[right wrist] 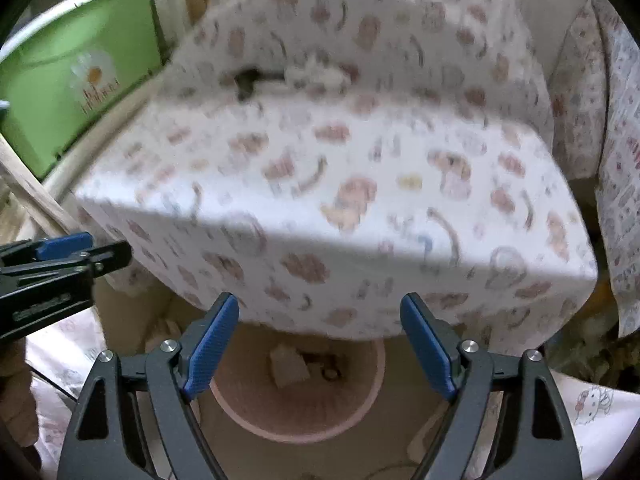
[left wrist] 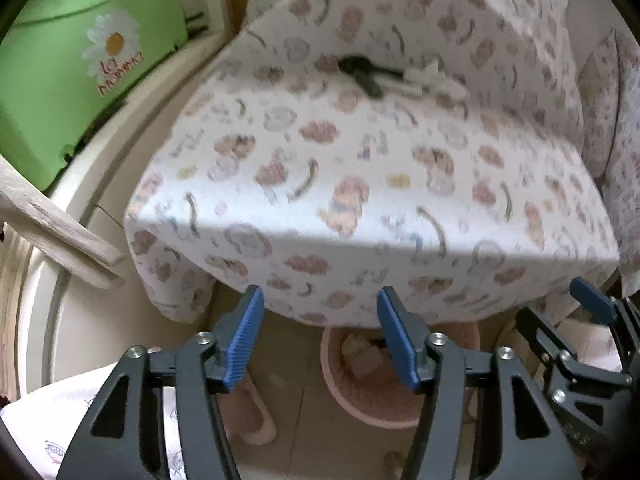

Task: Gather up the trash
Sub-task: 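Raise both open tools back toward the black spoon and tissue on the chair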

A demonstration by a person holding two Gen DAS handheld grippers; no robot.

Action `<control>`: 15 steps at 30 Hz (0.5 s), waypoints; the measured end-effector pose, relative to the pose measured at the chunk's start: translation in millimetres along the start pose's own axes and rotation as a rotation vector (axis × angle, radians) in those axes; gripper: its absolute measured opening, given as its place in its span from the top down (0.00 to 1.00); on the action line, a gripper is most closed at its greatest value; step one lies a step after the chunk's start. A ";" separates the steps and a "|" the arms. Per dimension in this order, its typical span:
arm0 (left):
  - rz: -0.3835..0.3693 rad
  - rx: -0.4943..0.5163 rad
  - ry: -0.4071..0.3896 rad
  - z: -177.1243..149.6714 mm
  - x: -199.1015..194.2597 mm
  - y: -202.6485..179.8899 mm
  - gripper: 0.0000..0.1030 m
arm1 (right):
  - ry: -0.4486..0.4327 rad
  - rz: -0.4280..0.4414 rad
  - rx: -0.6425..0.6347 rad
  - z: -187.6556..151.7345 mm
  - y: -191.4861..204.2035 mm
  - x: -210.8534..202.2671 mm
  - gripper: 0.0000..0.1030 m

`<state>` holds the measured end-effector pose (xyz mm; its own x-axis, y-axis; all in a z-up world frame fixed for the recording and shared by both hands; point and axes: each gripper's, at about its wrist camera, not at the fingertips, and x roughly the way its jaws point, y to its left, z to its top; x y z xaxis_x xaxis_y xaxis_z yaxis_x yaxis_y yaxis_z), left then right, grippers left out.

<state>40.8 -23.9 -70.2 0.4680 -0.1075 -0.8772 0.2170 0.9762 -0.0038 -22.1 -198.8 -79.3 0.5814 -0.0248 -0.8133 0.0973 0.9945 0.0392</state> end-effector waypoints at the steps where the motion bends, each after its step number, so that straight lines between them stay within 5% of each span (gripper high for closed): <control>1: 0.006 -0.006 -0.016 1.4 -2.8 1.1 0.37 | -0.015 0.007 -0.002 1.9 -0.8 -4.1 0.18; 6: 0.049 -0.044 -0.077 7.4 -14.5 8.6 0.19 | -0.104 -0.006 -0.035 6.8 0.4 -24.6 0.18; 9: 0.000 -0.060 -0.122 10.9 -26.3 11.9 0.15 | -0.160 -0.044 -0.050 11.1 1.5 -34.5 0.18; 13: 0.063 -0.011 -0.204 19.8 -44.0 8.0 0.12 | -0.159 -0.062 -0.067 25.6 -4.1 -40.0 0.18; 15: 0.034 -0.023 -0.265 27.6 -54.1 10.3 0.12 | -0.150 -0.074 -0.065 34.6 -7.8 -46.4 0.18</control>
<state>41.4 -13.2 -9.5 0.6832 -0.1168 -0.7209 0.1792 0.9838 0.0104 -21.9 -208.9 -21.7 0.6887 -0.1082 -0.7169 0.0943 0.9938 -0.0595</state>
